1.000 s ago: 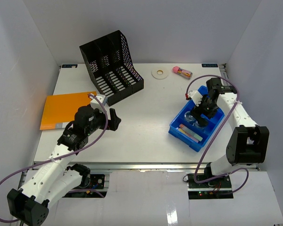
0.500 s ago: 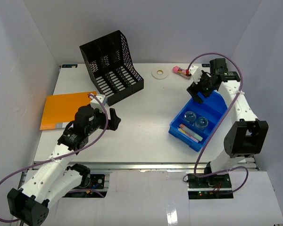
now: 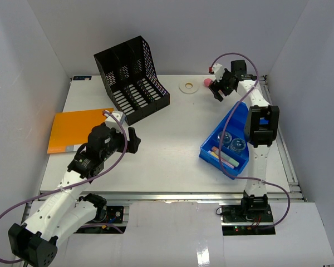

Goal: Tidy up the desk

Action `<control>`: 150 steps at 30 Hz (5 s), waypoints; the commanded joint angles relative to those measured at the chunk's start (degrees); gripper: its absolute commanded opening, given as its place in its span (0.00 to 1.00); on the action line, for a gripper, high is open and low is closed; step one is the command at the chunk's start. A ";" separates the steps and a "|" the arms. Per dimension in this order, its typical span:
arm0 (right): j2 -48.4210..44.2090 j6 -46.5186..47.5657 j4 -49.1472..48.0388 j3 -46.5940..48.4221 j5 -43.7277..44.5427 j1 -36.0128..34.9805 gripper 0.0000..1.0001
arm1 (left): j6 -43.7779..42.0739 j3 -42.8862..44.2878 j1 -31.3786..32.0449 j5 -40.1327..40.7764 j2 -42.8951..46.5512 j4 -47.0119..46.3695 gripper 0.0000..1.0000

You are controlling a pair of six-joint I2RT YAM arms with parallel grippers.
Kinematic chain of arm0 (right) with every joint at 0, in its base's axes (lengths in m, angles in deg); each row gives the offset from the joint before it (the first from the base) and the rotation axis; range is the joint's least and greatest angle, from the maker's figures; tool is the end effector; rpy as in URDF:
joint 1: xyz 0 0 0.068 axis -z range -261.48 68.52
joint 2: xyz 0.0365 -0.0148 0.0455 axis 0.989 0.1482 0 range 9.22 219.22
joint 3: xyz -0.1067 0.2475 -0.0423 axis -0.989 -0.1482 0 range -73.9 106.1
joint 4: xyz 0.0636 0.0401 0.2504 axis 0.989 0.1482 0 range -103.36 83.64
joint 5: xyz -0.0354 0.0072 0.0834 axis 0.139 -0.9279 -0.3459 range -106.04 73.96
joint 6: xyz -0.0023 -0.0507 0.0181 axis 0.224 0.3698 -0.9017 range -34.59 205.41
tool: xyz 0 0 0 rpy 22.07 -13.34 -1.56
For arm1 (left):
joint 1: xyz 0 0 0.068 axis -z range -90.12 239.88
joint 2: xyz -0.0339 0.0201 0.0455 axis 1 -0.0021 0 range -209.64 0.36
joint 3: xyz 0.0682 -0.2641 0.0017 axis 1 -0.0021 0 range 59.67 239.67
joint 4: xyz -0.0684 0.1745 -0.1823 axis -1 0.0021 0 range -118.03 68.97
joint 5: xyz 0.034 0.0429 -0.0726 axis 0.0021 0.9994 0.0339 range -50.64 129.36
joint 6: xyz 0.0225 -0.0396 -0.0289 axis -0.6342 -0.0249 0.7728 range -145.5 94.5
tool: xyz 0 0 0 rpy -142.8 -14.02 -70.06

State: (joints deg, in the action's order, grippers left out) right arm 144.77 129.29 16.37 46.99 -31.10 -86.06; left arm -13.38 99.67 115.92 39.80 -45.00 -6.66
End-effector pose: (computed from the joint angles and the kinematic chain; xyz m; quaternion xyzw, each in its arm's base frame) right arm 0.5356 0.0522 0.2186 -0.4214 0.8125 -0.0154 0.4024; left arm 0.1637 -0.0796 0.2888 0.1012 0.8454 -0.1683 0.4968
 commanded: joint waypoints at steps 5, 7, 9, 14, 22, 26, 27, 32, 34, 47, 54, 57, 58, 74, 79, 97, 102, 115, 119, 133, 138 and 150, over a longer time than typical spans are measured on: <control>8.77 1.52 -12.88 8.56 7.84 -0.28 0.92 | -0.76 -0.19 -0.29 1.78 -1.50 -1.04 0.98; 9.90 2.81 -15.14 8.41 9.01 -0.26 0.92 | -0.78 -0.19 -0.29 1.75 -2.19 -1.06 0.98; 10.74 3.89 -17.04 8.56 9.42 -0.34 0.93 | -0.77 -0.11 -0.31 1.93 -2.55 -1.06 0.98; 13.18 5.42 -18.06 10.28 9.58 -0.34 0.96 | -0.64 -0.25 -0.38 2.08 -2.45 -1.06 0.98; 16.10 7.07 -17.79 11.90 10.64 -0.26 0.84 | -0.61 -0.26 -0.38 2.19 -2.71 -1.06 0.98; 16.50 7.60 -15.81 11.58 10.84 -0.26 0.66 | -0.69 -0.28 -0.38 2.11 -2.71 -1.07 0.98; 16.22 7.62 -15.33 11.34 10.49 -0.19 0.63 | -0.62 -0.21 -0.38 2.11 -2.71 -1.13 0.98; 13.91 6.86 -12.00 8.07 7.83 -0.02 0.49 | -0.73 -0.19 -0.38 2.02 -2.56 -1.09 0.98; 12.41 5.69 -9.51 6.16 6.08 -0.02 0.45 | -0.75 -0.19 -0.38 1.99 -2.44 -1.15 0.98; -4.76 -5.64 -0.64 -14.35 -5.68 -2.01 0.36 | -0.35 -0.28 -0.38 0.44 -0.08 -1.41 0.98; -7.93 -4.12 0.42 -20.23 -3.19 -5.03 0.57 | -0.28 -0.37 -0.38 -0.35 0.89 -1.68 0.98; -6.89 -3.63 1.29 -19.31 -1.90 -6.15 0.68 | -0.43 -0.37 -0.38 -0.35 1.42 -1.68 0.98; -6.84 -3.63 1.34 -19.24 -1.81 -6.42 0.68 | -0.35 -0.37 -0.38 -0.35 1.51 -1.68 0.98; -8.73 -6.02 4.73 -15.08 -10.95 -6.66 0.28 | -0.34 -0.46 -0.38 -0.35 2.12 -1.94 0.98; -17.27 -9.86 4.74 -16.08 -22.12 -4.80 0.17 | -0.17 -0.46 -0.38 -0.35 2.66 -1.96 0.98; -50.73 -1.01 8.06 -48.06 -28.44 16.74 0.14 | -0.15 -0.71 -0.38 -4.14 5.64 -2.45 0.98; -51.66 3.76 9.20 -52.47 -24.59 20.54 0.17 | -0.17 -0.73 -0.38 -4.75 5.84 -2.46 0.98; -43.99 10.91 8.22 -53.76 -17.14 22.24 0.28 | -0.43 -0.90 -0.38 -4.93 6.33 -2.43 0.98; -42.16 10.53 8.07 -52.18 -16.58 22.24 0.39 | -0.52 -0.90 -0.38 -4.84 6.31 -2.41 0.98; -43.05 7.12 9.63 -47.71 -16.93 22.24 0.90 | -0.55 -0.90 -0.34 -4.91 6.57 -2.52 0.98; -44.79 2.82 10.77 -42.62 -20.70 20.74 0.90 | -0.52 -0.90 -0.38 -5.17 6.53 -2.48 0.98; -32.44 -35.53 -7.22 -26.33 -5.78 -2.66 0.90 | -0.61 -1.08 -0.38 -3.27 6.34 -2.47 0.98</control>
State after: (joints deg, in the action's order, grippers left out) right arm 104.91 113.03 18.10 12.48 -45.71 -82.96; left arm -13.60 99.35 115.86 35.60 -39.21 -8.19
